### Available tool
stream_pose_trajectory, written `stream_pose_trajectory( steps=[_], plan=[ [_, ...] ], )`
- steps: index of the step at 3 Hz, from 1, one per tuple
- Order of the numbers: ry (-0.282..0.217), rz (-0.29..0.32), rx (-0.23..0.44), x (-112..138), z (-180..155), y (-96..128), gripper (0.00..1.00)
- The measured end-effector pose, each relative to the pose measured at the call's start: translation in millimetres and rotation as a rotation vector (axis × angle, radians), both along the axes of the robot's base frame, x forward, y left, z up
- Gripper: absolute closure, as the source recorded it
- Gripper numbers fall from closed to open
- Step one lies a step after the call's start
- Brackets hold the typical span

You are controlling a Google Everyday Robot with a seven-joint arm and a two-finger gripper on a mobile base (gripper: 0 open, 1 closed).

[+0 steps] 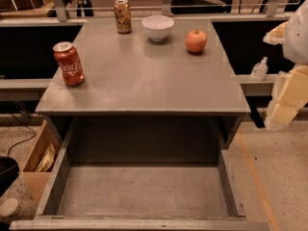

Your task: Move apple near coke can

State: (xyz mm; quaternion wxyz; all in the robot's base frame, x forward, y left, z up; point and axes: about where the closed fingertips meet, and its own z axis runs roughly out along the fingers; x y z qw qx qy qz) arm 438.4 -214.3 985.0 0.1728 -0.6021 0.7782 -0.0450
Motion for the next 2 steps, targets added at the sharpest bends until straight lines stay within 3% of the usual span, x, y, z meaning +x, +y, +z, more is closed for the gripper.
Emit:
stream_pose_trajectory(
  steps=[1,2],
  plan=[
    [0.000,0.000,0.000,0,0,0,0.00],
    [-0.076,-0.017,0.034,22,3,-6,0.00]
  ],
)
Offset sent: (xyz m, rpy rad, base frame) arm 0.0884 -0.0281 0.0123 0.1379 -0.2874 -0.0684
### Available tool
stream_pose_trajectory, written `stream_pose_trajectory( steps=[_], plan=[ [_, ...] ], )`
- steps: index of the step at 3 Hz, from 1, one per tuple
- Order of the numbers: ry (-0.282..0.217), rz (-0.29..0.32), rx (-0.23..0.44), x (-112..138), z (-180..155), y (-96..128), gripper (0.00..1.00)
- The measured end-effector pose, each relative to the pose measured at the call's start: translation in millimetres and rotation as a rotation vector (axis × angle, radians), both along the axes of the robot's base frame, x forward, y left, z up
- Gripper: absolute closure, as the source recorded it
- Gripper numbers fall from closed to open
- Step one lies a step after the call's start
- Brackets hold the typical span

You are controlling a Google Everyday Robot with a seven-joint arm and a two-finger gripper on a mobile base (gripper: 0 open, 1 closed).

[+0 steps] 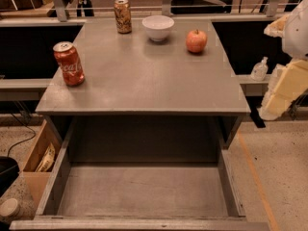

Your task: Move apple near coke can

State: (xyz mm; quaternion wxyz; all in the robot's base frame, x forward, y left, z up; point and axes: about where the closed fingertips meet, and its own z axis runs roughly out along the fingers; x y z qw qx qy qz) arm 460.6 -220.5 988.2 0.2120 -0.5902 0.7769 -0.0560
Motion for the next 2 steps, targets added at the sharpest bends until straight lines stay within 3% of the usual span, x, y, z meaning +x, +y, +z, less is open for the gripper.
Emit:
stream_pose_trajectory(
  steps=[1,2],
  plan=[
    [-0.180,-0.028,0.167,70,0,-27,0.00],
    [-0.329,-0.060,0.389,138,2,-38,0.00]
  ],
)
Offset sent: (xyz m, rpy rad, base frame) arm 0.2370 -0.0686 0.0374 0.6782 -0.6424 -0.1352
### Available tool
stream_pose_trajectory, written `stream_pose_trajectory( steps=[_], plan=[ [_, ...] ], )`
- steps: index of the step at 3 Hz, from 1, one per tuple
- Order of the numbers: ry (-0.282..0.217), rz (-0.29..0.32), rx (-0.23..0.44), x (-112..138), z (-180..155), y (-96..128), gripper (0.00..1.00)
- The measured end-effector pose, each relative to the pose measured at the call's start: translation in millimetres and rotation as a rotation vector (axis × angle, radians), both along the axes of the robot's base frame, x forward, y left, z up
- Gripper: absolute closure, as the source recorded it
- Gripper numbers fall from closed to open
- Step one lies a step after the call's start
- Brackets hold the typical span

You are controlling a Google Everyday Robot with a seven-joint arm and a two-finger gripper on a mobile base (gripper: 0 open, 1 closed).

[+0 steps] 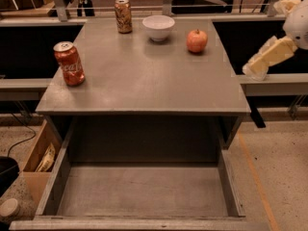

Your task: Move apple near coke can

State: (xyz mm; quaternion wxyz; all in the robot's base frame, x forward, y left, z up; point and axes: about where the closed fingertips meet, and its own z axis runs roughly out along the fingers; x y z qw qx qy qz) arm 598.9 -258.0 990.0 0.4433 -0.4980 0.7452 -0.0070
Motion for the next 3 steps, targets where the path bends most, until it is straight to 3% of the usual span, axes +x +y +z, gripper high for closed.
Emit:
stream_pose_trajectory(
  steps=[1,2,3],
  plan=[
    [-0.108,-0.044,0.204,54,-4,-2,0.00],
    [-0.177,-0.130,0.390,93,-11,-12,0.00],
    [-0.176,-0.130,0.390,93,-11,-12,0.00]
  ],
)
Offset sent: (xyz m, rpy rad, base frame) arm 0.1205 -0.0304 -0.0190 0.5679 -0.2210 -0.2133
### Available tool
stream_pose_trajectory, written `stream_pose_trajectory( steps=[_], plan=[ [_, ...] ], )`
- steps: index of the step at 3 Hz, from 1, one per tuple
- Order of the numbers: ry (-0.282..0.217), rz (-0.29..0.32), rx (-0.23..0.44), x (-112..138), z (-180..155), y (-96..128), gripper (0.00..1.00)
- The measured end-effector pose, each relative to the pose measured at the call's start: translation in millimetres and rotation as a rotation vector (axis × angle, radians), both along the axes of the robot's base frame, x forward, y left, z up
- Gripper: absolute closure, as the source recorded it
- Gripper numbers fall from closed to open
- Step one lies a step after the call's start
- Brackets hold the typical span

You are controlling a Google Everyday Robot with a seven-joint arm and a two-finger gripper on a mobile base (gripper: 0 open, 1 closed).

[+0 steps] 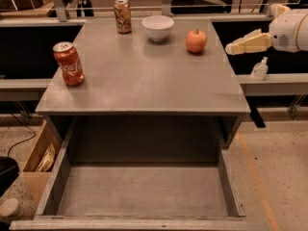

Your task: Move apple near coke can

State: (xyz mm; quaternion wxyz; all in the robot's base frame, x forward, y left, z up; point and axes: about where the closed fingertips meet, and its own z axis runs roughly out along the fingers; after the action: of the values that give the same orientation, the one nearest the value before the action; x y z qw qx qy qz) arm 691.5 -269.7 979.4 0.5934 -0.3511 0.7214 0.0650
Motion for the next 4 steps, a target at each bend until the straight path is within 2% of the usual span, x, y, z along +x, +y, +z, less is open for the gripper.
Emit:
stream_pose_trajectory(
  steps=[1,2,3,4],
  plan=[
    [0.009,0.026,0.074,25,-12,14,0.00],
    [0.020,0.056,0.185,69,-32,34,0.00],
    [0.035,0.072,0.250,110,-53,52,0.00],
    [0.047,0.083,0.267,136,-67,67,0.00]
  ],
)
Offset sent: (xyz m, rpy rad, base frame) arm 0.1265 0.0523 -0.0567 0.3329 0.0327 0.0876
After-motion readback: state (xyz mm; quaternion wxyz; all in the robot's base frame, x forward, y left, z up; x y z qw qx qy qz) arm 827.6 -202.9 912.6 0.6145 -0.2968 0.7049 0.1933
